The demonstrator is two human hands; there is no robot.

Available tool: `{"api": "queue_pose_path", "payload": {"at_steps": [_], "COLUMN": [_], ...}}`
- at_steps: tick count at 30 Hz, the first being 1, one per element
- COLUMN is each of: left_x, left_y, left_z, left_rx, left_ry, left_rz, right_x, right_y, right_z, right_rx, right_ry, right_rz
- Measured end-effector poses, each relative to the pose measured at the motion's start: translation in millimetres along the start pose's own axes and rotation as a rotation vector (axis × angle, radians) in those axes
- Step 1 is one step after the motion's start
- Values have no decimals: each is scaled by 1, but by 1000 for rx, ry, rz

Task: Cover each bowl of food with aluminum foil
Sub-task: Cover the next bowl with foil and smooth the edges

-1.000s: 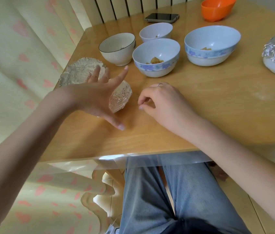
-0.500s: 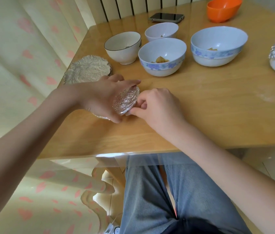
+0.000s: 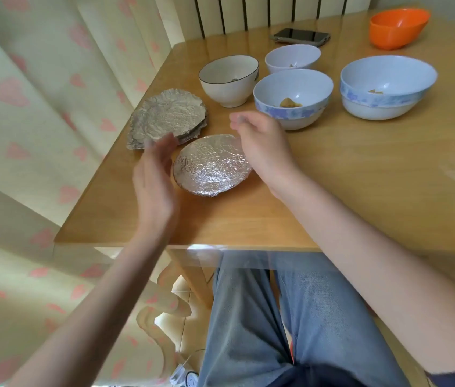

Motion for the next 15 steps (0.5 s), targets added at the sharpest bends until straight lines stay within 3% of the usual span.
{"api": "queue_pose_path", "payload": {"at_steps": [8, 15], "left_x": [-9, -13], "left_y": [9, 9], "left_z": [-19, -19], "left_rx": [-97, -113], "left_ry": [-235, -300], "left_rz": [122, 162], "right_x": [8, 2], "right_y": [-16, -16], "right_z": [-22, -18], "right_rx": [33, 87], "right_ry": [-16, -93], "right_rz": [-88, -144]}}
Point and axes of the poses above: each hand's wrist, its own x-axis towards the middle knuckle, its own z-axis out of the back of the hand, y = z × x, the point moved 9 cm from there along x, towards the middle knuckle, and after that the axes turned 2 degrees about y, right-handed, at the moved point
